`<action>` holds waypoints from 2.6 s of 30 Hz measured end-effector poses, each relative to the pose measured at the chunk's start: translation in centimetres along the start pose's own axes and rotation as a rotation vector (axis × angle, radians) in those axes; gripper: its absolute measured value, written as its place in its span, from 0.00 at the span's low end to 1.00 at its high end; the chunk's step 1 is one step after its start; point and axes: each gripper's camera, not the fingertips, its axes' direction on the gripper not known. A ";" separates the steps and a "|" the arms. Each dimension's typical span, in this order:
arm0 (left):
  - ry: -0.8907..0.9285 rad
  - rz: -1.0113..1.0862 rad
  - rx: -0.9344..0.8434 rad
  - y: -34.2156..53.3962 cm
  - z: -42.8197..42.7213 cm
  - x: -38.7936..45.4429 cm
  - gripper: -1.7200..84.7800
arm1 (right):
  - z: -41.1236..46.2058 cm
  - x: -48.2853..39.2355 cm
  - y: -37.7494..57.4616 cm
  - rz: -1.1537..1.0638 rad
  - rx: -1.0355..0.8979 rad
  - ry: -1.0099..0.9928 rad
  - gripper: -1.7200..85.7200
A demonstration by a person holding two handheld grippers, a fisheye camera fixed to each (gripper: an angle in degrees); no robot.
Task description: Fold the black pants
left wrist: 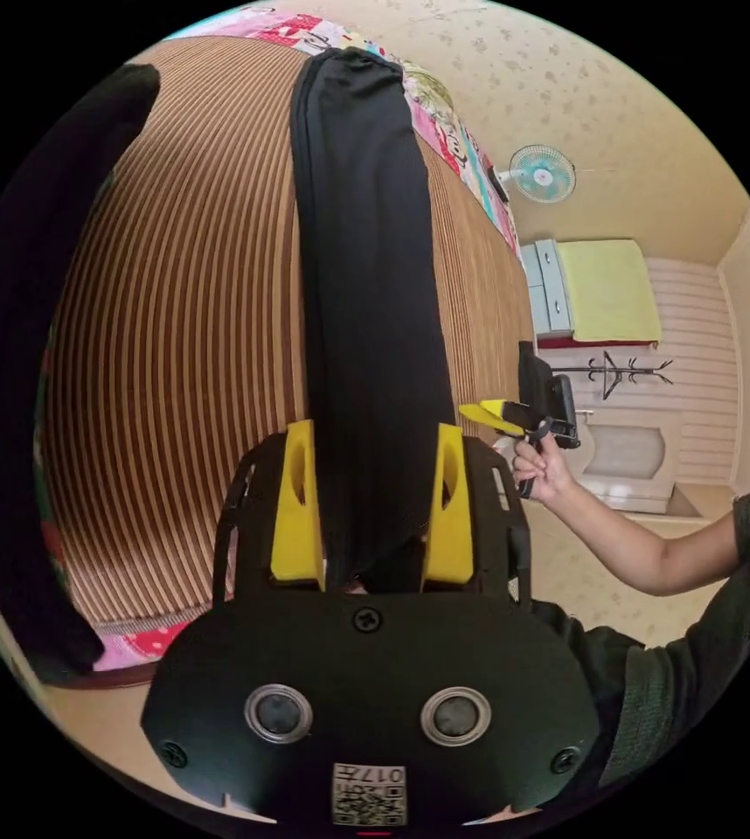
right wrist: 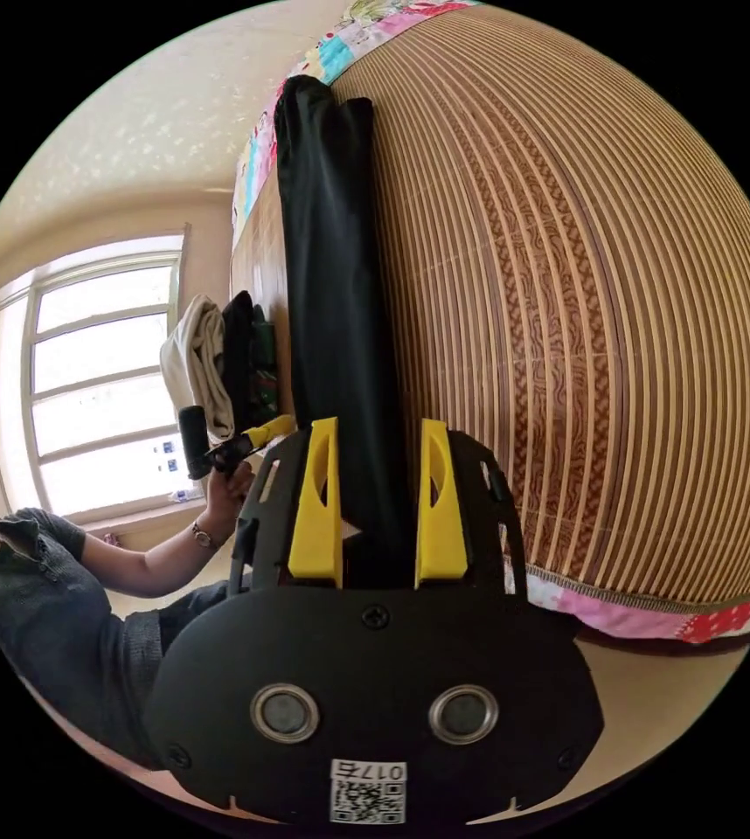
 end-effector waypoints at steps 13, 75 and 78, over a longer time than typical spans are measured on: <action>0.064 -0.009 0.102 -7.5 2.5 -1.4 0.13 | 1.0 -3.6 -12.4 -0.111 -0.130 -0.204 0.12; 0.174 0.414 0.365 6.3 -2.1 45.9 0.07 | -28.5 -47.5 4.0 -0.640 0.198 0.146 0.02; 0.210 0.298 0.336 2.0 1.6 41.2 0.07 | -25.5 -43.0 -1.7 -0.536 0.160 0.125 0.02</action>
